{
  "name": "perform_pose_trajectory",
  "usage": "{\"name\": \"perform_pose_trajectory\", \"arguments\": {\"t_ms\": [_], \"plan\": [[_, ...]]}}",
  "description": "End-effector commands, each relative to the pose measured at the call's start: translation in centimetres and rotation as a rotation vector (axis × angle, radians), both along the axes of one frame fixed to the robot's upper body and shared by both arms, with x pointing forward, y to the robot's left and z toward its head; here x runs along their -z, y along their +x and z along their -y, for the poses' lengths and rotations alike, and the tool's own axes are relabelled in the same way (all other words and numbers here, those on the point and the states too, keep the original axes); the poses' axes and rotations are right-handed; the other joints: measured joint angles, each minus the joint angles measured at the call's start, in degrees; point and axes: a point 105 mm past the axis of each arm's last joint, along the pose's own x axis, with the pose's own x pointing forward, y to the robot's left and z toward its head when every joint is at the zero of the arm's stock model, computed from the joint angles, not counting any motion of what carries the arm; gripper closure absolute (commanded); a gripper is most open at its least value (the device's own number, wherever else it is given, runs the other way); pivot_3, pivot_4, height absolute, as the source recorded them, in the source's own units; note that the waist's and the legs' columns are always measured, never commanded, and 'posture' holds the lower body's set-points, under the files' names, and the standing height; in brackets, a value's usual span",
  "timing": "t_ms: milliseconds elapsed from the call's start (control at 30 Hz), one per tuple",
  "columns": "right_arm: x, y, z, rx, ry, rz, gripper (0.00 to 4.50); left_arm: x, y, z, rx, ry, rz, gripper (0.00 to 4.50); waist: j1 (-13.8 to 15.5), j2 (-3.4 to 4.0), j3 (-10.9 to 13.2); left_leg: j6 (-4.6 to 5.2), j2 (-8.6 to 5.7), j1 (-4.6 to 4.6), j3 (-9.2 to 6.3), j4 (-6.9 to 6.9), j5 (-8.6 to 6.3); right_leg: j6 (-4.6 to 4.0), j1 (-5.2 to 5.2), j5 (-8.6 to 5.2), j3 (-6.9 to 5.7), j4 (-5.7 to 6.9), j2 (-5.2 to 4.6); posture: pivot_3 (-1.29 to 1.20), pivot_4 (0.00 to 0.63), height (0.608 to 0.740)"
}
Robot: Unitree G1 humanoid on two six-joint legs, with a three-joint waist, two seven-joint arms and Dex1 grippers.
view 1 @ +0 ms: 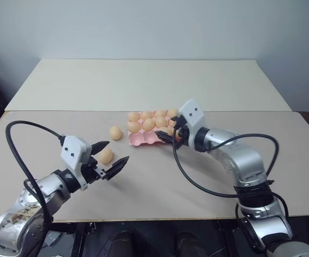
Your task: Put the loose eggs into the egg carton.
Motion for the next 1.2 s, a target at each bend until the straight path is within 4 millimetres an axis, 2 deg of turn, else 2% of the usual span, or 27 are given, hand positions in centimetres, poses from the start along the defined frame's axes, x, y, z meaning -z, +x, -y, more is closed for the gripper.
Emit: {"name": "perform_pose_trajectory", "arguments": {"t_ms": [33, 200, 400, 500, 633, 800, 1000, 1067, 1133, 1200], "plan": [[-1.8, -1.9, 0.9, -0.076, 0.021, 0.068, 0.03, -0.7, -0.1, -0.8, -0.031, 0.011, 0.028, 0.00, 0.04, 0.00, 0.00, 0.01, 0.00, 0.00, 0.00, 0.00, -0.01, 0.00, 0.00, 0.00, 0.00, 0.00, 0.00, 0.00, 0.150, 0.740], [-2.3, -5.1, 4.0, -0.234, 0.076, 0.068, 0.03, -0.7, -0.3, -2.3, -0.151, -0.038, -0.008, 0.00, 0.35, -0.01, 0.00, 0.11, -0.02, -0.01, -0.01, 0.00, -0.07, 0.00, 0.06, 0.00, 0.00, -0.09, -0.02, 0.00, 0.150, 0.740], [-2.7, -6.9, 8.3, -0.308, 0.114, 0.002, 0.03, -1.0, 0.0, -4.7, -0.270, -0.013, -0.074, 0.00, 0.08, -0.01, 0.00, 0.18, -0.01, 0.50, -0.02, -0.13, -0.11, 0.00, 0.55, 0.00, 0.01, -0.18, 0.00, 0.00, 0.150, 0.740], [-2.7, -7.3, 10.2, -0.302, 0.074, -0.009, 0.03, -1.8, -0.2, -6.4, -0.298, 0.021, -0.097, 0.00, 0.04, -0.01, 0.00, 0.19, -0.02, 0.79, -0.01, -0.33, -0.11, -0.01, 0.80, -0.01, 0.02, -0.35, 0.00, 0.00, 0.150, 0.740], [-3.0, -6.5, 12.3, -0.237, 0.041, 0.013, 0.03, -3.3, -1.2, -8.6, -0.299, 0.061, -0.157, 0.00, -0.11, 0.02, -0.01, 0.17, -0.04, 1.05, 0.16, -0.58, -0.09, -0.03, 0.84, -0.02, 0.19, -0.39, 0.01, 0.00, 0.150, 0.740], [-3.1, -6.0, 13.1, -0.222, 0.034, 0.030, 0.03, -5.1, -3.0, -9.9, -0.204, 0.054, -0.251, 0.00, -0.10, 0.17, -0.09, 0.06, -0.04, 1.37, 0.34, -0.96, -0.02, -0.10, 0.87, -0.06, 0.32, -0.43, 0.02, 0.00, 0.150, 0.740], [-3.0, -5.6, 13.3, -0.218, 0.027, 0.036, 0.03, -5.2, -5.1, -10.0, -0.121, 0.044, -0.386, 0.00, -0.17, 0.27, -0.14, 0.02, -0.04, 1.40, 0.37, -1.01, 0.00, -0.13, 0.86, -0.08, 0.34, -0.41, 0.03, 0.00, 0.150, 0.740], [-3.0, -5.6, 13.2, -0.218, 0.026, 0.036, 0.03, -4.8, -5.1, -10.3, -0.143, 0.049, -0.406, 0.00, -0.08, 0.27, -0.13, 0.01, -0.03, 1.39, 0.37, -1.00, 0.00, -0.14, 0.85, -0.08, 0.34, -0.38, 0.03, 0.00, 0.150, 0.740], [-2.9, -5.7, 13.1, -0.220, 0.028, 0.035, 0.03, -4.2, -4.2, -10.4, -0.185, 0.061, -0.370, 0.00, -0.05, 0.27, -0.14, 0.00, -0.04, 1.39, 0.37, -0.99, 0.00, -0.14, 0.85, -0.08, 0.34, -0.36, 0.02, 0.00, 0.150, 0.740], [-2.8, -5.7, 12.9, -0.223, 0.031, 0.036, 0.03, -3.3, -2.9, -9.5, -0.192, 0.080, -0.322, 0.00, 0.08, 0.27, -0.14, 0.00, -0.06, 1.40, 0.37, -0.98, 0.00, -0.14, 0.88, -0.08, 0.36, -0.35, 0.00, 0.00, 0.150, 0.740]]}}
